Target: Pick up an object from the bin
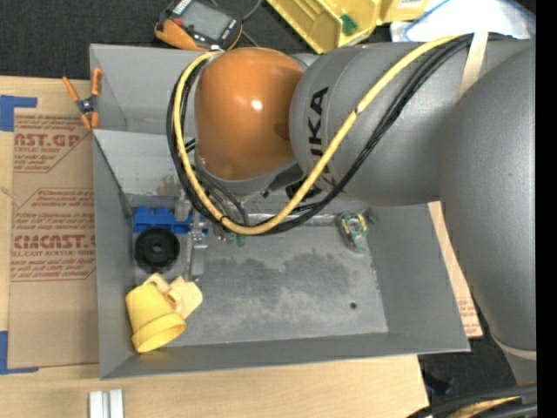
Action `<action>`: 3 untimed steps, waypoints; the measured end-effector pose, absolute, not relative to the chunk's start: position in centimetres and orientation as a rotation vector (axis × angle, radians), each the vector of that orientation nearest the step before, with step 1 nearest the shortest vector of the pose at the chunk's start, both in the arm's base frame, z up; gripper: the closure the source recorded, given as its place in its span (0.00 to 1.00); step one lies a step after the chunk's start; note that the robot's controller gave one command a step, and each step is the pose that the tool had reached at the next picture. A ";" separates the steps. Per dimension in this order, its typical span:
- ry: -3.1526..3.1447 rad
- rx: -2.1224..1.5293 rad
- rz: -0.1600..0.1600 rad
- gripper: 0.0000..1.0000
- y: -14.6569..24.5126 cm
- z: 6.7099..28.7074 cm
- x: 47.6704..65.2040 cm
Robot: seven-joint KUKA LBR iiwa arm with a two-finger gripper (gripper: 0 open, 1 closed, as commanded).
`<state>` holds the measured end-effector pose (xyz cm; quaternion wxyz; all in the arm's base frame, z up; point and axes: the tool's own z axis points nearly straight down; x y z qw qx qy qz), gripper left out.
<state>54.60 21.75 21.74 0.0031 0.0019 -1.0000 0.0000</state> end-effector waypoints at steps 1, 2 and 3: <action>-3.143 0.002 -0.002 0.00 21.6 22.2 54.8; -3.126 0.274 -0.002 0.00 24.7 15.1 57.6; -3.122 0.396 -0.004 0.00 24.6 15.9 57.8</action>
Offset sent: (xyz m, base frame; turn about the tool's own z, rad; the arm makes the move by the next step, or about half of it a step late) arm 0.0309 0.0292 -0.0641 -0.1712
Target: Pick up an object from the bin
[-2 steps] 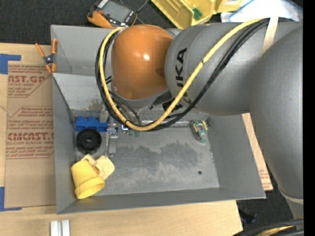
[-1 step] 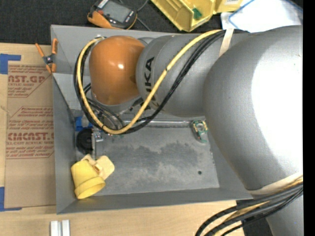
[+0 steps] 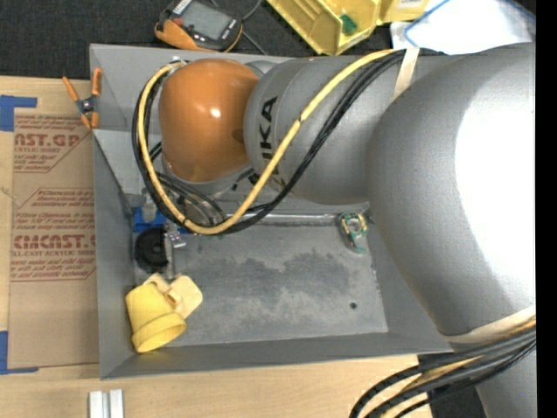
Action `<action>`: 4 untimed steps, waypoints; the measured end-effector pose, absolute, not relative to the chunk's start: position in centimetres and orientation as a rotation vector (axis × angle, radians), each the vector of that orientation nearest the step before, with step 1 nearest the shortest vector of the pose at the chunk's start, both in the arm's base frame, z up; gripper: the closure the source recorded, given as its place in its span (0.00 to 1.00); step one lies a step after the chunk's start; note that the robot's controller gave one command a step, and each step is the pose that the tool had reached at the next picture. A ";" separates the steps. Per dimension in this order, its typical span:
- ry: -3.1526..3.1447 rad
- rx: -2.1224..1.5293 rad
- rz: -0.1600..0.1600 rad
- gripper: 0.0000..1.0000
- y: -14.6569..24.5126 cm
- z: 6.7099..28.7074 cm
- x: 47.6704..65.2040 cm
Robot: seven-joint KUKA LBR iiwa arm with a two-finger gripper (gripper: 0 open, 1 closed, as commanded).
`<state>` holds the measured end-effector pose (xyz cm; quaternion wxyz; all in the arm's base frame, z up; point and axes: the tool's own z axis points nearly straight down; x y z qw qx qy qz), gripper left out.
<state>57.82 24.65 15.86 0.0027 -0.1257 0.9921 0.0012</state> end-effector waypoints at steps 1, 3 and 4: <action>3.134 -0.221 0.006 0.00 23.4 12.2 58.2; 3.107 -0.297 0.012 1.00 24.3 7.6 59.0; 3.107 -0.297 0.012 1.00 24.3 7.6 59.0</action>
Offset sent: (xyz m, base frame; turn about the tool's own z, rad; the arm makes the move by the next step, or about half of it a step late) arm 0.0047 -0.0122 -0.0886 0.0382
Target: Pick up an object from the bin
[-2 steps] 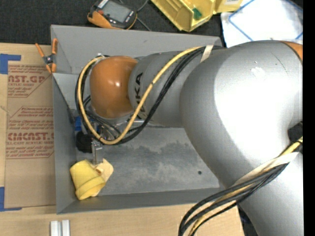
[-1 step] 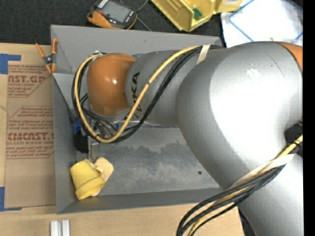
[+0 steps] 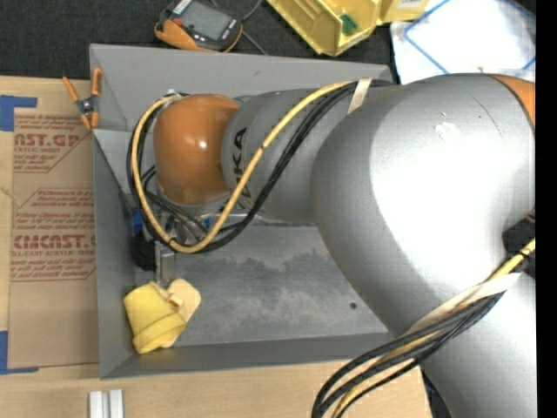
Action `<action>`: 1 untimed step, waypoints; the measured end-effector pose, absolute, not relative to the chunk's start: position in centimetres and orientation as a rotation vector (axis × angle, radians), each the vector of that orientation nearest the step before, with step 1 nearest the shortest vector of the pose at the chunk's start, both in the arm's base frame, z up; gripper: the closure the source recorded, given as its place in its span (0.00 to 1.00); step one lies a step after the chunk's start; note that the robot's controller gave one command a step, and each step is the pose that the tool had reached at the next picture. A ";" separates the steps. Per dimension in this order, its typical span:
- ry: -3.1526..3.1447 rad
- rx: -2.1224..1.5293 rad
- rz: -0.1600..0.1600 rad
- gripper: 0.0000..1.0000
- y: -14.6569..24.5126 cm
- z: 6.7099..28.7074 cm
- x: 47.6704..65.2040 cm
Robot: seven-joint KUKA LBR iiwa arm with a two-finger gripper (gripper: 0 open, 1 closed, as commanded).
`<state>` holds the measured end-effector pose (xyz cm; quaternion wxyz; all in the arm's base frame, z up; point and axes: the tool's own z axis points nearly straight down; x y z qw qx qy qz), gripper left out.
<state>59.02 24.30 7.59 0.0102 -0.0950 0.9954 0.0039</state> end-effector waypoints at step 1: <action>3.106 -0.297 0.013 1.00 24.3 7.9 59.0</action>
Offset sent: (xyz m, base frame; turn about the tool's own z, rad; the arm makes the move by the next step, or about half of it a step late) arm -0.0001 -0.0001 0.0209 0.0000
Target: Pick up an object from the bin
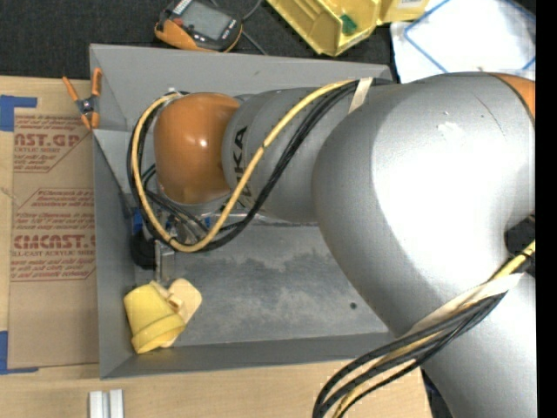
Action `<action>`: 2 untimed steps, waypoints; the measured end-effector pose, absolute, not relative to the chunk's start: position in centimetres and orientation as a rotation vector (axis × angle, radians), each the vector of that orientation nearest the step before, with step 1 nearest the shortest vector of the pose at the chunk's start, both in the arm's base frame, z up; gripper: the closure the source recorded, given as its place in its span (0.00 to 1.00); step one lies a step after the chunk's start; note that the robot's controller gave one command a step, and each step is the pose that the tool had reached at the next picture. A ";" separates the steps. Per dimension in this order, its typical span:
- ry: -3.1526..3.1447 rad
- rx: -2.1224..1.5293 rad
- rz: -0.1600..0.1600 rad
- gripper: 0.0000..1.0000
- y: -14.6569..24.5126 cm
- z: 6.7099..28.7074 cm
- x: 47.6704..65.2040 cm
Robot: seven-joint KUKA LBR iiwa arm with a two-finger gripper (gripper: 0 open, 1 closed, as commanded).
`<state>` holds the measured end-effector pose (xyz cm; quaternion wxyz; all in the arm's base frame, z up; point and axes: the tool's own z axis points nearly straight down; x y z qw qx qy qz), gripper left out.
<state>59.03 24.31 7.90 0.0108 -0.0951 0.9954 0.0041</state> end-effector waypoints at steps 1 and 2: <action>3.104 -0.296 0.016 1.00 24.4 8.9 59.0; 3.105 -0.297 0.016 1.00 24.4 10.5 59.0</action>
Offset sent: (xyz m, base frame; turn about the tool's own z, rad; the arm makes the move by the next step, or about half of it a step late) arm 0.0001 0.0003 0.0368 0.0008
